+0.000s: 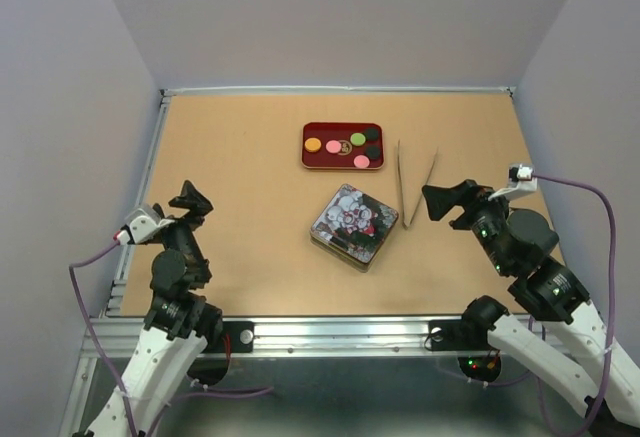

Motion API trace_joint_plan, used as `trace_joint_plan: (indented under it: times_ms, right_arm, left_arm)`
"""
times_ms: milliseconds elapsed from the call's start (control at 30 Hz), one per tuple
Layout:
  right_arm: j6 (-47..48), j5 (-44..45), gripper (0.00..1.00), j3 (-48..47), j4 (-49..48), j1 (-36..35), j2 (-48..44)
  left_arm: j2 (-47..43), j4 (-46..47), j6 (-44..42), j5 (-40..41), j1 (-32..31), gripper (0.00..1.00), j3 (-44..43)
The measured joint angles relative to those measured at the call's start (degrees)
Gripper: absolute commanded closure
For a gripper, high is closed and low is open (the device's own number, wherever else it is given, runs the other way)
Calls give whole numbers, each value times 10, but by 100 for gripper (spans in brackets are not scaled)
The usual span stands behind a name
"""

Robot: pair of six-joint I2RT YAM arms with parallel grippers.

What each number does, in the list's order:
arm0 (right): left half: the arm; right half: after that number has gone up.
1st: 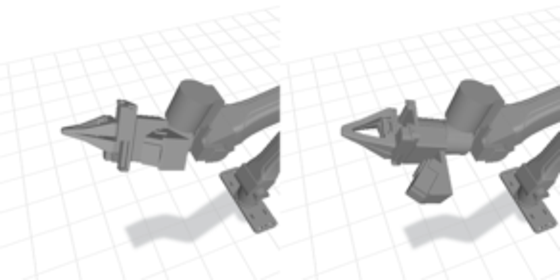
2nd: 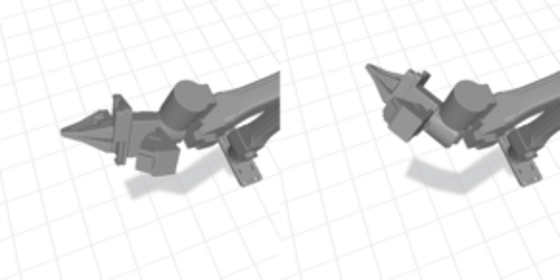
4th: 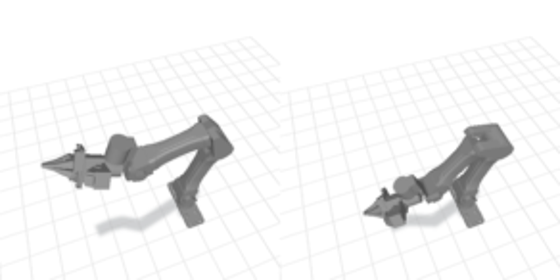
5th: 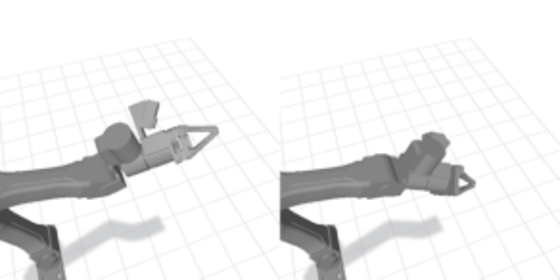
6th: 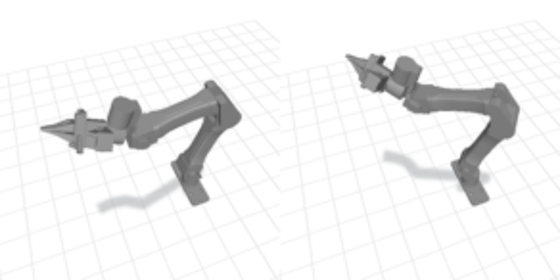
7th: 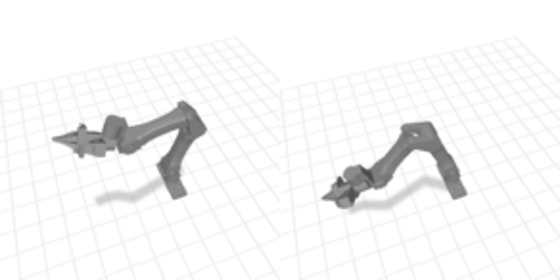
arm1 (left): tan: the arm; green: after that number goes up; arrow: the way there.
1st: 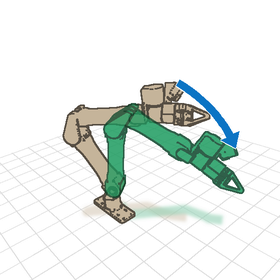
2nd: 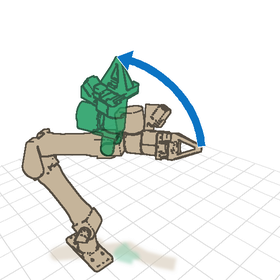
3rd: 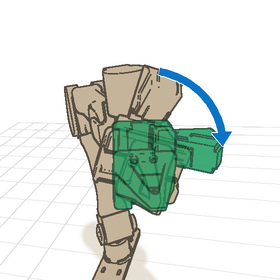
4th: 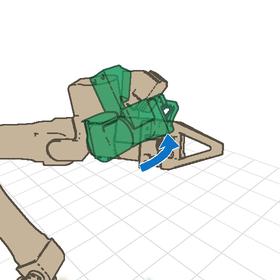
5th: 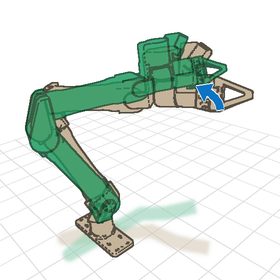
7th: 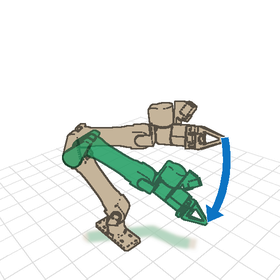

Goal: Pack the cookies

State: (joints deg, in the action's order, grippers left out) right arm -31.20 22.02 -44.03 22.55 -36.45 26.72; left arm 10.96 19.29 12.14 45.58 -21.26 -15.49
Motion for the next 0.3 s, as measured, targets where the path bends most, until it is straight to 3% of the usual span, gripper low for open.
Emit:
trace_joint_plan:
  times_ms: [300]
  right_arm:
    - [-6,-11,0,7,-1,0,-8]
  left_arm:
    - [96,43,6,82,5,1,40]
